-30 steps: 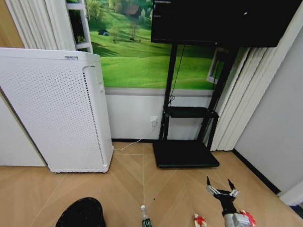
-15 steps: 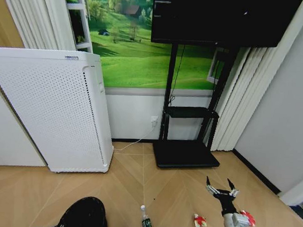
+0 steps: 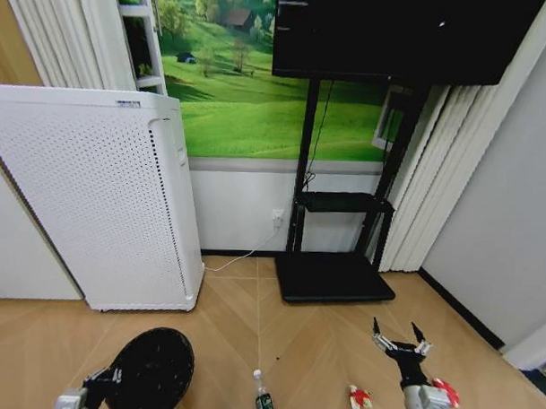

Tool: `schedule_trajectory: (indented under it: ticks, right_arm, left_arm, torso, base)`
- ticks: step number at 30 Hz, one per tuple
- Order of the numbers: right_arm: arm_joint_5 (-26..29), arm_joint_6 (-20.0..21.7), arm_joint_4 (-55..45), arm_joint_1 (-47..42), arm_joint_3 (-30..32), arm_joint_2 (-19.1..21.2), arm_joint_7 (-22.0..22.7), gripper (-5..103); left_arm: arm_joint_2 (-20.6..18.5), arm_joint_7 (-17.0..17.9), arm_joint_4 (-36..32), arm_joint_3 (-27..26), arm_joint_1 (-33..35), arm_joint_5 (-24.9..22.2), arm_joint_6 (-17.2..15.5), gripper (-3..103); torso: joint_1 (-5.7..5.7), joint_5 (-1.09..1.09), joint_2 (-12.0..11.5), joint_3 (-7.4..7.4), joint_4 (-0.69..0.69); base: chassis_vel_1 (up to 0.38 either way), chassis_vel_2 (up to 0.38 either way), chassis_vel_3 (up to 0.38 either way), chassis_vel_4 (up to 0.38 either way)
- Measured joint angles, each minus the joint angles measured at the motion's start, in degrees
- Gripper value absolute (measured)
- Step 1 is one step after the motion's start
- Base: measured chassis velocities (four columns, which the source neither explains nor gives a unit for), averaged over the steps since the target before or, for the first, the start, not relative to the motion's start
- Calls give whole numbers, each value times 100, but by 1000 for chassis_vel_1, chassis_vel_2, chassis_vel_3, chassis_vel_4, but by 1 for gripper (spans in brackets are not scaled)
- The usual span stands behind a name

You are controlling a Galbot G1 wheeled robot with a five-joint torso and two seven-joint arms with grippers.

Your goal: Pick up the trash bin and place the garbage on the floor into it.

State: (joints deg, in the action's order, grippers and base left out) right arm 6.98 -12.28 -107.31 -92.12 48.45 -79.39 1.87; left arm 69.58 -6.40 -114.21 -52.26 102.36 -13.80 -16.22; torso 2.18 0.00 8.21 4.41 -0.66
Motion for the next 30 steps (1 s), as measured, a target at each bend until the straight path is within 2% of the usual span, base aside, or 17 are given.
schedule_trajectory:
  ticks: [4, 6, 7, 9, 10, 11, 12, 15, 17, 19, 30]
  right_arm:
    - [-20, 8, 0, -1, -13, -12, 5, 100]
    - [36, 182, -18, -55, -63, -22, 5, 100]
    - [36, 182, -18, -55, -63, -22, 5, 100]
    - [317, 450, -5, -164, -187, -17, 0, 100]
    - [317, 450, -5, -164, -187, -17, 0, 100]
    - [312, 413, 22, -225, -228, 3, -19, 100]
    - [315, 388, 22, -262, -246, 10, -24, 100]
    - [320, 383, 16, -286, -251, 12, -27, 100]
    - [362, 365, -42, -296, -250, 17, -34, 100]
    - [366, 366, -91, -296, -230, 23, -49, 100]
    - [55, 250, -52, -315, -204, -11, -270, 100]
  left_arm:
    - [-62, -36, -139, -72, -48, 42, 86, 3]
    - [-146, -184, -368, -179, -189, 239, 398, 3]
    - [-146, -184, -368, -179, -189, 239, 398, 3]
    - [-254, -658, -589, -310, -499, 493, 997, 3]
    - [-254, -658, -589, -310, -499, 493, 997, 3]
    - [-301, -939, -614, -365, -641, 550, 1336, 3]
    - [-328, -1077, -619, -400, -713, 561, 1504, 3]
    - [-348, -1176, -615, -432, -784, 562, 1678, 3]
    - [-368, -1274, -610, -477, -916, 545, 2032, 3]
    - [-340, -1271, -676, -475, -940, 506, 2119, 3]
    - [-126, -1121, -795, -441, -873, 479, 2137, 3]
  torso:
    - [0, 0, 0, 0, 0]
    - [0, 0, 0, 0, 0]
    - [0, 0, 0, 0, 0]
    - [0, 1, 0, 0, 0]
    - [0, 1, 0, 0, 0]
    - [0, 1, 0, 0, -2]
    - [0, 1, 0, -1, -2]
    - [0, 1, 0, 0, -2]
    - [0, 1, 0, 0, 0]
    - [0, -1, 0, -1, 0]
    - [0, 1, 0, -1, 0]
  base:
    - [0, 0, 0, 0]
    - [0, 0, 0, 0]
    - [0, 0, 0, 0]
    - [0, 0, 0, 0]
    - [0, 0, 0, 0]
    - [0, 0, 0, 0]
    - [0, 0, 0, 0]
    - [0, 0, 0, 0]
    - [0, 0, 0, 0]
    - [0, 0, 0, 0]
    - [0, 0, 0, 0]
